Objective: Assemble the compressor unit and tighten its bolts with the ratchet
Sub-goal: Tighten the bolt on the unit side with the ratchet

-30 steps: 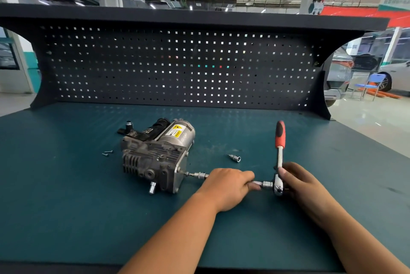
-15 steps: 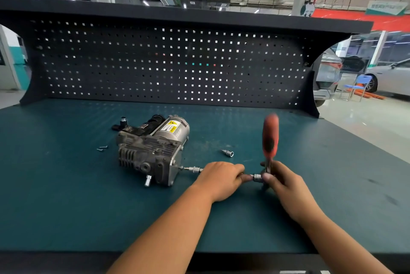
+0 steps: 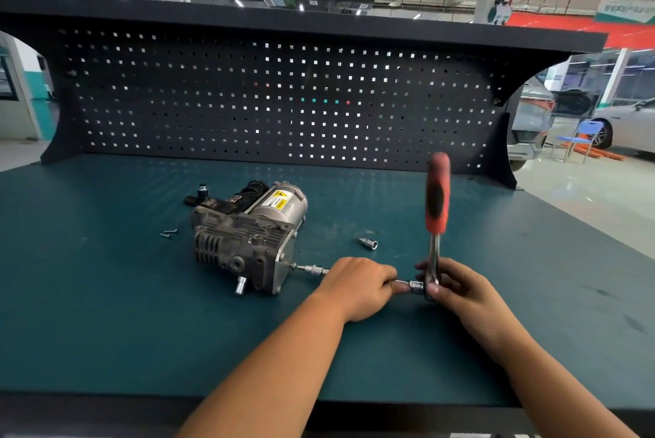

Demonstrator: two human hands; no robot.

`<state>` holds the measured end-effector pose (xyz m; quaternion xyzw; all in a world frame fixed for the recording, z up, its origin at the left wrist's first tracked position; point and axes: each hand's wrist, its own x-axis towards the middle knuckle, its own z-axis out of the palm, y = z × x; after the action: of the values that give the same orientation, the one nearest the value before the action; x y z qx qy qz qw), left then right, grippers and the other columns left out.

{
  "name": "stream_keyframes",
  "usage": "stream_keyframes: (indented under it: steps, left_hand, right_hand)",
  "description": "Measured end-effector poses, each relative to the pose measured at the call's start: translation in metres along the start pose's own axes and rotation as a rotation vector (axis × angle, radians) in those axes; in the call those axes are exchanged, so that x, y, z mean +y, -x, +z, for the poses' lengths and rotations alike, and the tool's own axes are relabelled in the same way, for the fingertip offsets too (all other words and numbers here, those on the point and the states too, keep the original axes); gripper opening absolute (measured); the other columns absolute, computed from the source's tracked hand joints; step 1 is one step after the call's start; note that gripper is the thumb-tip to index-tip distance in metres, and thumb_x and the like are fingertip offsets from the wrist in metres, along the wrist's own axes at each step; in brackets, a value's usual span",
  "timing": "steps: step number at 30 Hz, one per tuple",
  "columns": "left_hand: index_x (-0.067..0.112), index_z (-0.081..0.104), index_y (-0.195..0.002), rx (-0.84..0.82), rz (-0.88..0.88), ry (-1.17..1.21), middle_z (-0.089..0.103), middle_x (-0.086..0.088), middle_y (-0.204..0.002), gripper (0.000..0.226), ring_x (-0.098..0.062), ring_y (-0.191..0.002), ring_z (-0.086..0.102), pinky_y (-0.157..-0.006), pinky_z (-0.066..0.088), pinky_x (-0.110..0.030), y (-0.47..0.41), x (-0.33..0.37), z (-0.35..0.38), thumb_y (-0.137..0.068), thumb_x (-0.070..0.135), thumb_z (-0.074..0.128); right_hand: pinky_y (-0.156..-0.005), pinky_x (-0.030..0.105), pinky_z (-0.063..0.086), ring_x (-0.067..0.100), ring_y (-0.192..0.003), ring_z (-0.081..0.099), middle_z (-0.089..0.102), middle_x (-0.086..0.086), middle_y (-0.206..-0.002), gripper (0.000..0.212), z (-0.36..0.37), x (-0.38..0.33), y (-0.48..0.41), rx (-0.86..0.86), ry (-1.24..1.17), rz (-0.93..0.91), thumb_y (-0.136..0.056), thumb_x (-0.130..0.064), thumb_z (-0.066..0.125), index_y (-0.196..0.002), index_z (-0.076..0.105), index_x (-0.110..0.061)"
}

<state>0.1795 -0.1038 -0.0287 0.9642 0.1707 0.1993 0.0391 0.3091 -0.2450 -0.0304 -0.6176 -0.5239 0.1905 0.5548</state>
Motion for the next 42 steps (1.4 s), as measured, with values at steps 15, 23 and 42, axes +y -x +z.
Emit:
stream_keyframes:
  steps: [15,23,42]
  left_hand:
    - [0.022,0.044,-0.077,0.018,-0.006,-0.04,0.065,-0.005,-0.088,0.044,-0.029,-0.086,0.056,-0.061,0.025,-0.033,0.001,-0.002,0.0,-0.088,0.064,0.041]
    - [0.019,0.052,-0.082,0.002,0.003,-0.074,0.067,-0.009,-0.097,0.045,-0.032,-0.095,0.057,-0.063,0.027,-0.034,0.0,-0.001,0.003,-0.094,0.058,0.032]
    - [0.016,0.057,-0.09,0.01,-0.042,-0.017,0.066,-0.005,-0.101,0.04,-0.03,-0.098,0.056,-0.067,0.031,-0.034,0.001,-0.003,0.003,-0.096,0.051,0.039]
  right_hand:
    - [-0.055,0.012,0.037,0.007,-0.06,0.051,0.059,-0.004,-0.064,0.018,0.012,0.002,-0.008,0.163,0.386,0.074,-0.094,-0.031,0.054,-0.077,0.056,-0.024]
    - [-0.067,0.006,0.044,-0.003,-0.07,0.062,0.068,-0.01,-0.076,0.013,0.002,0.001,-0.003,0.078,0.111,0.068,-0.089,-0.007,0.062,-0.091,0.06,-0.02]
    - [-0.056,0.014,0.036,0.004,-0.066,0.053,0.06,-0.011,-0.067,0.027,0.013,0.001,-0.013,0.106,0.402,0.168,-0.096,-0.039,0.047,-0.078,0.055,-0.02]
